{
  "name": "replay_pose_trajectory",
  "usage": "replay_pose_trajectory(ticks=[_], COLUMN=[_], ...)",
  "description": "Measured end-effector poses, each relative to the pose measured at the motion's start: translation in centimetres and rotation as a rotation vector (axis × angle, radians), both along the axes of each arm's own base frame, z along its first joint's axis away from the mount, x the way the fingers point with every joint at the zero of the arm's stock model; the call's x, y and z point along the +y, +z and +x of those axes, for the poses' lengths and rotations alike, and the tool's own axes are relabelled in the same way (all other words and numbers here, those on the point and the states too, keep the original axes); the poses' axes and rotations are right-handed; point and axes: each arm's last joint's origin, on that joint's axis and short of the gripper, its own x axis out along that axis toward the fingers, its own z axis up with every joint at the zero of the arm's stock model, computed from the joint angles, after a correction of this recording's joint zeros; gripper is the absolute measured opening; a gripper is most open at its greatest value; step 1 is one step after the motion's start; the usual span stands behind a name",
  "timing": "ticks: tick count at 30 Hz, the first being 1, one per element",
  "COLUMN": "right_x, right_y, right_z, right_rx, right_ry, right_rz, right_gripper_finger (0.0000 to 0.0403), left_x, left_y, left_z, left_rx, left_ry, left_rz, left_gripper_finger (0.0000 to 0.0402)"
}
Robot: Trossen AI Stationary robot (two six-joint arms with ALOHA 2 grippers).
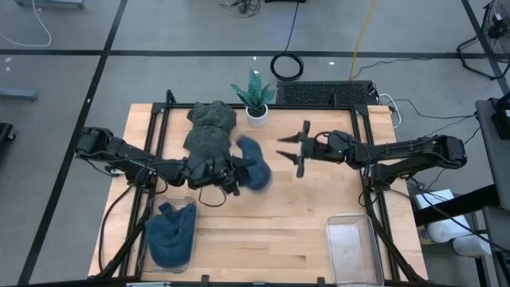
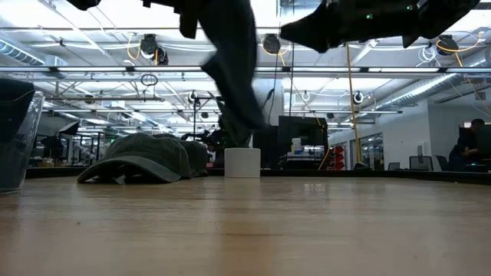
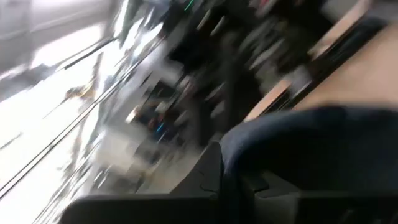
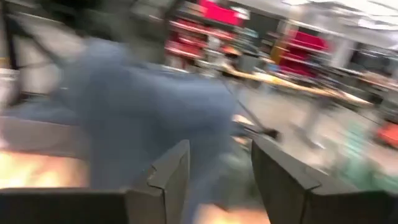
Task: Pick & Place hat
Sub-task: Put the blue cap into the left transparent bin
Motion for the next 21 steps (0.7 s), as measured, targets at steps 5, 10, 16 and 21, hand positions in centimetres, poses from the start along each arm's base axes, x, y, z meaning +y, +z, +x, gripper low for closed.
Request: replay_pose_trajectory(ticks=[5,10,16,21], right_x=[-0.8,-1.0,-1.0,-0.7], right_y=[-0.2,-0.2,-0.2,0.5], right_z=[-0.1,-0.1,-0.1,-0.1], right_rx=[0.012,0.015,0.008,-0.059], right_ry=[-0.073,-0.081,-0.030,0.239], right_rz=[0.036,0.047,0.091,0.187], right_gripper_finger=[0.0179,0.0180,0.0181,0.0182], left_x=[-0.9,-1.2,-0.6,1.5], left_y=[-0.2,0.5,1.9,2.8], left_z=[0.0,-0.9,-3.3,-4.4], left_rx=[0.017,0.055,0.142,0.137], left_ry=[-0.145,-0.387,-0.858,-1.043], left_rz=[0.007,-0.037,-0.085,-0.088], left_gripper_finger=[0.0004,0.0004,0.0004,0.0004])
